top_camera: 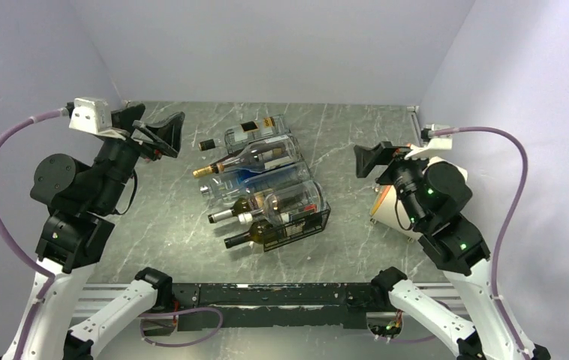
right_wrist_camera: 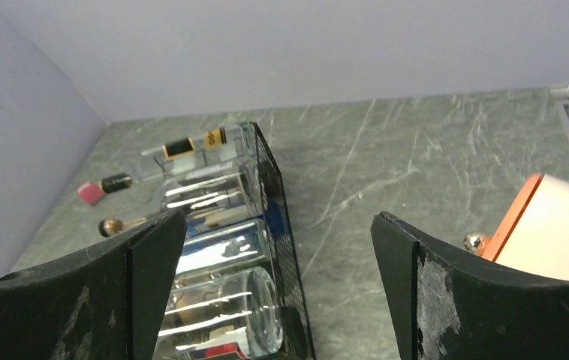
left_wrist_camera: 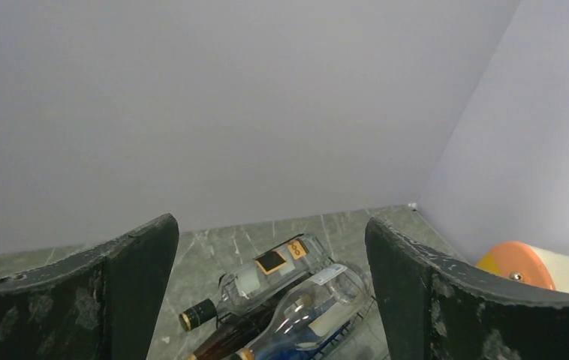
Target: Take the wine bottle off the wine rack
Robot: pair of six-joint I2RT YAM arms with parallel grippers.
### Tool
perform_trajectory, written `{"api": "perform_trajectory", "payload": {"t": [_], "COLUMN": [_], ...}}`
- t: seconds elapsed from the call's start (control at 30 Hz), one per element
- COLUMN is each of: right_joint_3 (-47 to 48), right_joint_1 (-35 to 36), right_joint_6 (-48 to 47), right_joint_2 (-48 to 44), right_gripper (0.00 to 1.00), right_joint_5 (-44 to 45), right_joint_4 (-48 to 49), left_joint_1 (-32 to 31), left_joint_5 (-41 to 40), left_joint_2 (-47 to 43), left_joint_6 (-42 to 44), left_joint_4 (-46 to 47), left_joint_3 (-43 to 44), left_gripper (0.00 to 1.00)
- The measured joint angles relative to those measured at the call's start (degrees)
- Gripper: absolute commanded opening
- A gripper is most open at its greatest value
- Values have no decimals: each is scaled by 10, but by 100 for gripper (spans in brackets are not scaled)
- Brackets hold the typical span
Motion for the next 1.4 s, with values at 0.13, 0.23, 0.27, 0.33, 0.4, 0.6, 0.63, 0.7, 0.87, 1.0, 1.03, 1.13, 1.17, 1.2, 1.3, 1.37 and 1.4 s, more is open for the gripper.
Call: {"api": "perform_trajectory", "payload": {"t": [0.13,0.23,0.27,0.33,0.4,0.6,0.63,0.7,0.87,1.0,1.03,1.13,1.17,1.2,1.3,1.37,1.4], "right_joint_3": [-42,-64,-70,-76,-79,-95,-97,-100,-99,-77,-71,-53,-47,-44,-21,0,10], "right_joint_1": [0,1,1,1,2,4,4,4,4,7,8,27,44,54,129,192,222], "right_joint_6": [7,12,14,22,30,43,41,33,-13,-60,-68,-99,-110,-115,-142,-161,-172], "right_joint_2": [2,7,10,17,26,31,30,29,41,88,100,147,162,170,211,242,257], "right_gripper": [100,100,100,100,100,100,100,100,100,100,100,100,100,100,100,100,100], "right_joint_5": [3,8,10,16,22,28,25,17,-37,-119,-137,-190,-203,-210,-212,-205,-195], "right_joint_4": [12,19,19,20,20,30,31,33,33,32,32,30,28,28,20,16,12], "left_joint_1": [0,0,0,1,2,3,4,5,7,9,9,9,9,9,9,10,10], "left_joint_5": [-8,-14,-15,-18,-20,-20,-19,-19,-18,-18,-18,-21,-24,-26,-37,-43,-46], "left_joint_2": [6,13,15,19,24,41,45,53,83,100,103,107,107,106,102,96,94], "left_joint_6": [0,0,-1,-4,-9,-36,-44,-59,-99,-121,-125,-131,-132,-133,-133,-134,-134], "left_joint_4": [-17,-32,-37,-49,-59,-86,-91,-101,-129,-156,-161,-167,-169,-171,-179,-186,-188], "left_joint_3": [0,-1,-2,-3,-7,-34,-42,-53,-90,-109,-109,-109,-109,-109,-109,-109,-109], "left_gripper": [98,98,98,99,99,99,99,99,99,99,99,100,100,100,99,99,100]}}
